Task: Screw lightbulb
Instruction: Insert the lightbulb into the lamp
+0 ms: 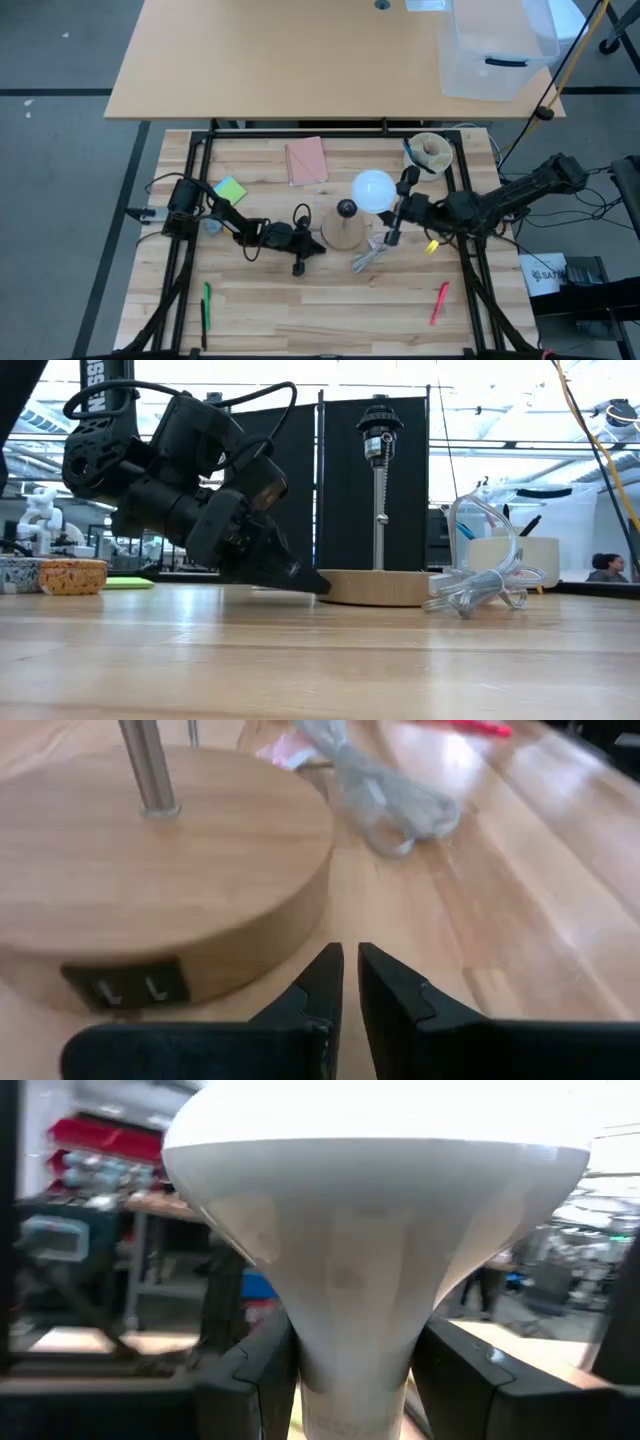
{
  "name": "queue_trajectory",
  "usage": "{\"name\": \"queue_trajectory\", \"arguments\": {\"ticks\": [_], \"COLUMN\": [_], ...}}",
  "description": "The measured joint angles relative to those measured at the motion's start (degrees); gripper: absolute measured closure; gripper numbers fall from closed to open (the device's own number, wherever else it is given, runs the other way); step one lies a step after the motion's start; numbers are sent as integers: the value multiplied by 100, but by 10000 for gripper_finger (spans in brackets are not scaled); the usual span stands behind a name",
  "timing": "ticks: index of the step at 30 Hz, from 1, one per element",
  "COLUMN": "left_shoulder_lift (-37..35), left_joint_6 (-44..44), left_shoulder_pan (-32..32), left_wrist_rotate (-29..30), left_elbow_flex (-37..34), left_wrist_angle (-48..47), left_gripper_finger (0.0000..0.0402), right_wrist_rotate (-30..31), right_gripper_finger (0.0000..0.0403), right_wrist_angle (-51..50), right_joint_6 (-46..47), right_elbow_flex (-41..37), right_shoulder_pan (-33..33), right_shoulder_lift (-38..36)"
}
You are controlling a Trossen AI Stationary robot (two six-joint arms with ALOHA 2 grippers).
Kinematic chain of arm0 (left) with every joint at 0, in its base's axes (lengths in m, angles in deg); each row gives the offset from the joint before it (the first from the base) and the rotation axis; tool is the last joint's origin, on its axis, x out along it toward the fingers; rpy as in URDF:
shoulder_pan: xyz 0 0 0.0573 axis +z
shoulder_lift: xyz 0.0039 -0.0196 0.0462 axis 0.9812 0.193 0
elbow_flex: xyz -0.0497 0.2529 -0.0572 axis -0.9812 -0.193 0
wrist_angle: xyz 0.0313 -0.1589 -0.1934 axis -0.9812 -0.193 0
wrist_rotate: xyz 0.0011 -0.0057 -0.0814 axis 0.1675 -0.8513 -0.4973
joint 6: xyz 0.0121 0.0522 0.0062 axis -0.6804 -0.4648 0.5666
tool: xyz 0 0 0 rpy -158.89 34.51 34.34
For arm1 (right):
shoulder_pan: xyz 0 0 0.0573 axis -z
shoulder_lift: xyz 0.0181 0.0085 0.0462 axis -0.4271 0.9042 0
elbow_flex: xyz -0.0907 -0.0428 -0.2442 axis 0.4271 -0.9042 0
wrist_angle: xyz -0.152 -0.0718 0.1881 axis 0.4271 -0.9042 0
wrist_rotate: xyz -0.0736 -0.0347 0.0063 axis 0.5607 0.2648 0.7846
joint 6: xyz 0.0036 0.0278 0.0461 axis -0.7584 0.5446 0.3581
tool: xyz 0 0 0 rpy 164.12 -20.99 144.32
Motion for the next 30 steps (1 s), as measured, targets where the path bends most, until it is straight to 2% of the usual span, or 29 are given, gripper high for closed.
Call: {"name": "queue_trajectory", "arguments": {"ticks": [4,8,16,26,30], "left_shoulder_lift": [-150,-217,-612,-961,-1003], "left_joint_6": [153,300,309,146,139], "left_shoulder_pan": [4,4,4,4,4], "left_wrist_rotate": [-1,-1,41,340,422], "left_elbow_flex": [0,-52,-159,-159,-47], "left_wrist_angle": [32,318,905,935,946], "left_gripper_finger": [363,363,363,363,363], "right_wrist_rotate": [-494,-959,-1925,-2788,-2933], "right_gripper_finger": [243,243,243,243,243], "right_wrist_angle": [-853,-1116,-969,-859,-476], "right_joint_6": [408,665,839,1024,1037], "right_elbow_flex": [-12,-12,-111,-818,-895], "right_shoulder_pan": [265,533,1101,1589,1530], "right_shoulder_lift": [-309,-306,-273,-1220,-1005]}}
